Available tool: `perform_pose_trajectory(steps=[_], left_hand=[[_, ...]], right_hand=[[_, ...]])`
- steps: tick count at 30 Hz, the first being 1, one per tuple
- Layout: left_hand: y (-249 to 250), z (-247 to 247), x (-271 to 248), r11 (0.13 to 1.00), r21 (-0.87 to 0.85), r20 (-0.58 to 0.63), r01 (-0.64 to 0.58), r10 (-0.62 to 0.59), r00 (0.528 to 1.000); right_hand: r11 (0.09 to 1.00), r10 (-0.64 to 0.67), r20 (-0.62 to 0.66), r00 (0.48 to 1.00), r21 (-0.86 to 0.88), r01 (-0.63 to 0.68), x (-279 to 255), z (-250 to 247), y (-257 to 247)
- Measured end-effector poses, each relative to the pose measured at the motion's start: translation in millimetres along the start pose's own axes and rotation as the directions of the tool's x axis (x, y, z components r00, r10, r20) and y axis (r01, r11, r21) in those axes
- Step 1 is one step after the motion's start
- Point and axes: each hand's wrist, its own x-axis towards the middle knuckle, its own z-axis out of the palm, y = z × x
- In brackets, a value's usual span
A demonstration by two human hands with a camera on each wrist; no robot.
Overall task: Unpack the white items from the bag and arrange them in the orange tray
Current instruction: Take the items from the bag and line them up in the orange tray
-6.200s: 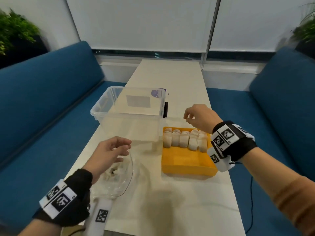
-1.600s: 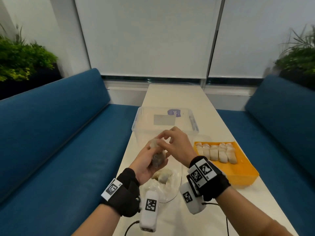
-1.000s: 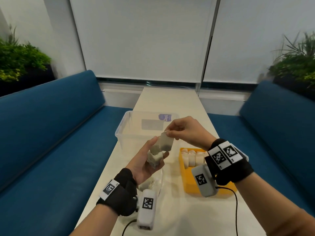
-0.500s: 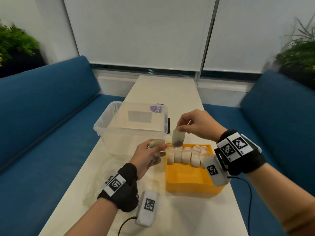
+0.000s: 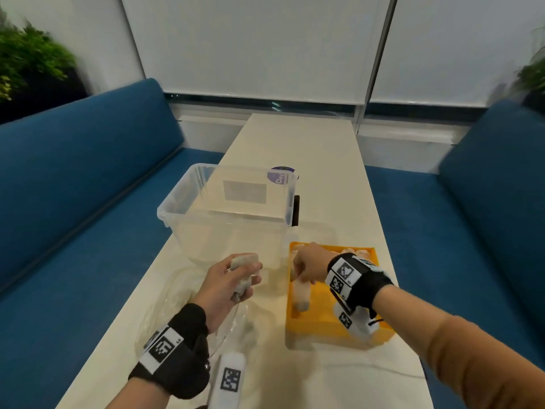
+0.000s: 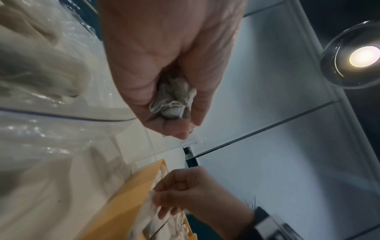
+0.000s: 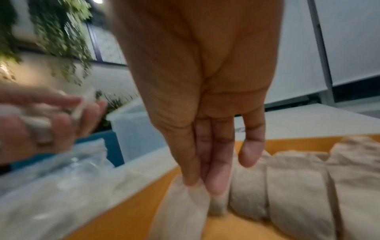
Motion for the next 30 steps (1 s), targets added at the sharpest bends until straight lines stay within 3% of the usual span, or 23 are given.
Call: perform_pose_trajectory(steps=[5, 11, 16, 19, 23, 26, 30], left_hand=[[1, -11, -3, 1.0, 0.011, -0.021, -0.002, 0.002, 1.0], [5, -10, -3, 0.992, -0.104, -0.02, 0.069, -0.072, 0.997], [12, 3, 0, 0.967, -0.197, 0.035, 0.164, -0.16, 0.986], [16, 11, 2, 0.958, -0.213, 0.088, 0.193, -0.178, 0.98], [20, 21, -2, 0.974, -0.141, 0.128, 0.178, -0.161, 0.979], [22, 23, -5, 0.994, -0.056, 0.154, 0.092, -0.083, 0.985], [28, 24, -8, 0.999, -0.015, 0.168, 0.041, -0.038, 0.985]], right_hand=[[0.995, 0.094, -0.162, 0.982, 0.037, -0.089, 33, 3, 8], [0.991, 0.123, -0.22, 0.968, 0.084, -0.107, 30, -9, 6], [0.965, 0.031, -0.432, 0.901, 0.248, 0.086, -9, -34, -13], [0.907, -0.022, -0.429, 0.903, 0.371, 0.198, -39, -37, -34], [0.87, -0.044, -0.428, 0.903, 0.427, 0.245, -58, -29, -46], [0.836, 0.01, -0.476, 0.879, 0.486, 0.254, -65, -24, -46], [0.68, 0.189, -0.501, 0.845, 0.687, 0.255, -76, -22, -41]])
